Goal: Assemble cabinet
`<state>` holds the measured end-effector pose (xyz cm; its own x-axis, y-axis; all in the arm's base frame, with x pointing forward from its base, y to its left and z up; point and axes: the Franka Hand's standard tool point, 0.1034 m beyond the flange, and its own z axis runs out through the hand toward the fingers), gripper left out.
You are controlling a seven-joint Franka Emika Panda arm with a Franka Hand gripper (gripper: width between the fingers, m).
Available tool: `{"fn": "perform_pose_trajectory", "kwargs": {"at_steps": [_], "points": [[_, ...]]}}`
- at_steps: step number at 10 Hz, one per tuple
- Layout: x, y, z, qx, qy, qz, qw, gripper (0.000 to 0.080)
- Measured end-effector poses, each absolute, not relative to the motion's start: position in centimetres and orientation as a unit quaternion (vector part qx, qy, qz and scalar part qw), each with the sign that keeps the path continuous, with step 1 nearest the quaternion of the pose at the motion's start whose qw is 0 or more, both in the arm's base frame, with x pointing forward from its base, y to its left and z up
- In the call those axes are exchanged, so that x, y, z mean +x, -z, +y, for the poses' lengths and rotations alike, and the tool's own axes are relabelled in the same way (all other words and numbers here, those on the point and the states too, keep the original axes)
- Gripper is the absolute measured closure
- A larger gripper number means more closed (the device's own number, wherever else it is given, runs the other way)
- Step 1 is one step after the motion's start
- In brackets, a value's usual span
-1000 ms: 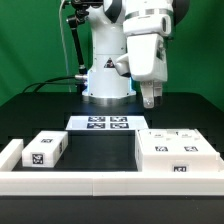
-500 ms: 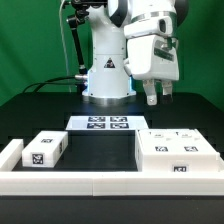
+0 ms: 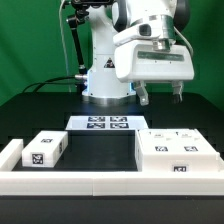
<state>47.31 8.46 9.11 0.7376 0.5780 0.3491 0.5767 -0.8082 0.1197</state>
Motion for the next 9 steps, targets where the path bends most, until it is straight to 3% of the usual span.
{"fn": "perform_pose_trajectory", "kwargs": {"at_steps": [6,9], "points": [[47.4,-8.4,7.2,0.974,-0.179,0.134,-0.024,0.0002],[48.5,-5.9,7.2,0.986,-0.159,-0.009,-0.048,0.0002]]}}
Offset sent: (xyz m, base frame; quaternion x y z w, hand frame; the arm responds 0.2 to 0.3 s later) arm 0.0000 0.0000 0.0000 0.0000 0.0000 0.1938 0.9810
